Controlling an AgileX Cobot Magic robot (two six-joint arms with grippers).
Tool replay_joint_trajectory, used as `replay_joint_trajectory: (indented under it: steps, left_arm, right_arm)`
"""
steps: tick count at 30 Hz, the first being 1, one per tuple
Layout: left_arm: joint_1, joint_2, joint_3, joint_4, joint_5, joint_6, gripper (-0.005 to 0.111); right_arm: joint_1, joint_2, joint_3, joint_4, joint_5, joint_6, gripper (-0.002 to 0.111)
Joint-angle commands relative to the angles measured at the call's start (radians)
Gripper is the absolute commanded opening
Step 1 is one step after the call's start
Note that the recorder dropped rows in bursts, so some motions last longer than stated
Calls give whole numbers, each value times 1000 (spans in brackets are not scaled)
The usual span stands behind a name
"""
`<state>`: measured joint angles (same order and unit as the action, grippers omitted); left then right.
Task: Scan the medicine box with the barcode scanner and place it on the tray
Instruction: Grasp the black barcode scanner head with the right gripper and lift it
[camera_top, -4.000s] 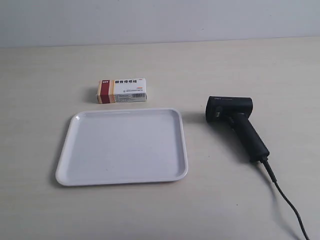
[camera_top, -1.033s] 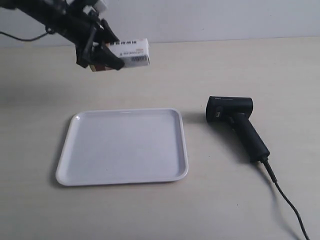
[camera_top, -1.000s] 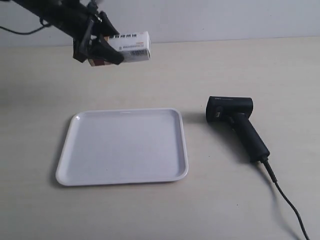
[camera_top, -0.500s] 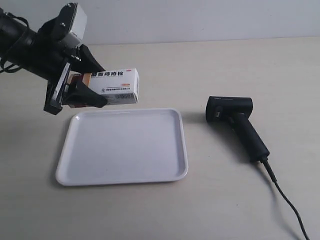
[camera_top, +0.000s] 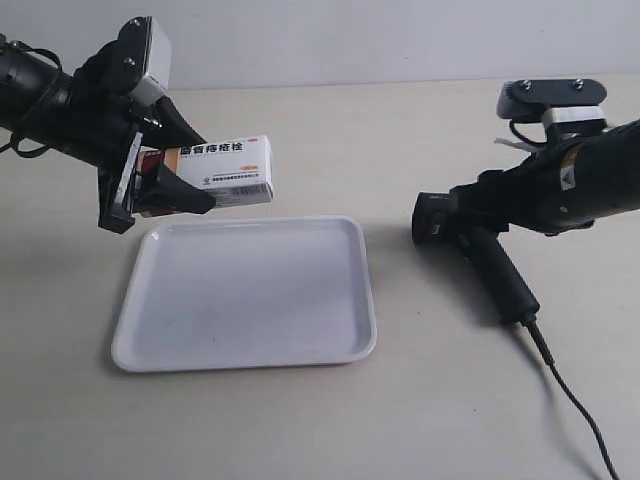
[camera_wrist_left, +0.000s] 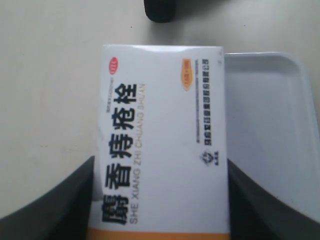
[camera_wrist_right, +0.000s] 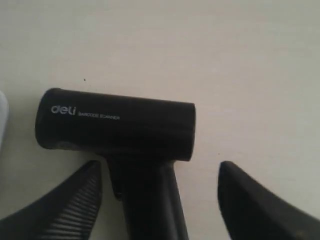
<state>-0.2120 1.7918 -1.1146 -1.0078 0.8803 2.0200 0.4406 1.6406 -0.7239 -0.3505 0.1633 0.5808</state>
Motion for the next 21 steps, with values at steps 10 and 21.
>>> replay_joint_trajectory:
  steps: [10,21]
  left_arm:
    - [-1,-2,3,-36,0,14,1]
    - [-1,57,3,-38,-13,64,1]
  right_arm:
    - [14,155,-17,-9,-109,-40,79]
    - [14,200,-63,-57,-31,-69,33]
